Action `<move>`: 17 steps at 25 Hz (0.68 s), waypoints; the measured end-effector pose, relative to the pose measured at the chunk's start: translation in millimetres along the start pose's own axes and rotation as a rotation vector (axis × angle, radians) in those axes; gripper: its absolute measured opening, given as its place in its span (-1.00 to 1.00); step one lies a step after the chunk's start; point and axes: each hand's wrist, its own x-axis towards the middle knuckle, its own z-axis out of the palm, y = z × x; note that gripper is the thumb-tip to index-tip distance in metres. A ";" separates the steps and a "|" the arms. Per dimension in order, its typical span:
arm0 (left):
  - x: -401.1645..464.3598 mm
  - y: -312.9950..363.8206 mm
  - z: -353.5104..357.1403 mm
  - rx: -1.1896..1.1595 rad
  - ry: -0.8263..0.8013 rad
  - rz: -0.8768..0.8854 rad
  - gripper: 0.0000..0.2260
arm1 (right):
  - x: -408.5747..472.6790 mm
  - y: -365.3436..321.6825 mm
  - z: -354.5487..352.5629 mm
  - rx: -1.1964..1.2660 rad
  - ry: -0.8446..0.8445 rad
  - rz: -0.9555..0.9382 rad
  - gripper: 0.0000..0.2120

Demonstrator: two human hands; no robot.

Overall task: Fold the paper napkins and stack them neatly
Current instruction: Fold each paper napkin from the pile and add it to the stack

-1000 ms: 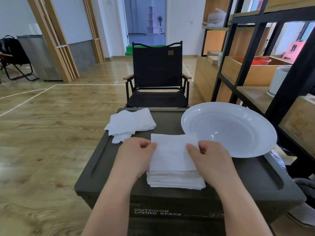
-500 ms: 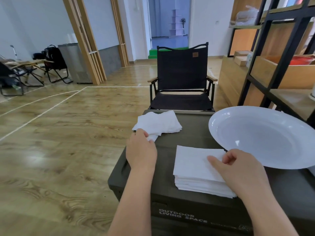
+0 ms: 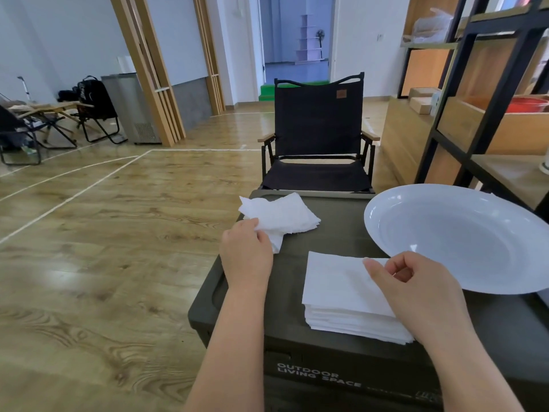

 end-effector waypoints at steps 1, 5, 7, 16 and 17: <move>-2.4 1.0 -3.4 -0.034 0.018 0.019 -0.69 | 0.2 -0.1 -0.5 0.007 0.015 -0.009 -0.69; -15.4 11.7 -17.8 -0.120 -0.046 0.025 -0.64 | 0.1 -3.6 -1.5 0.056 0.082 -0.054 -0.70; -18.2 13.6 -21.8 -0.100 -0.013 0.074 -0.73 | -0.6 -5.3 -1.5 0.084 0.110 -0.074 -0.71; -20.1 29.7 -44.1 -0.199 0.067 0.236 -0.85 | -5.6 -9.7 -0.8 0.177 0.130 -0.122 -0.83; -22.0 38.2 -51.5 -0.302 0.074 0.237 -0.87 | -6.6 -12.5 -1.2 0.210 0.108 -0.146 -0.89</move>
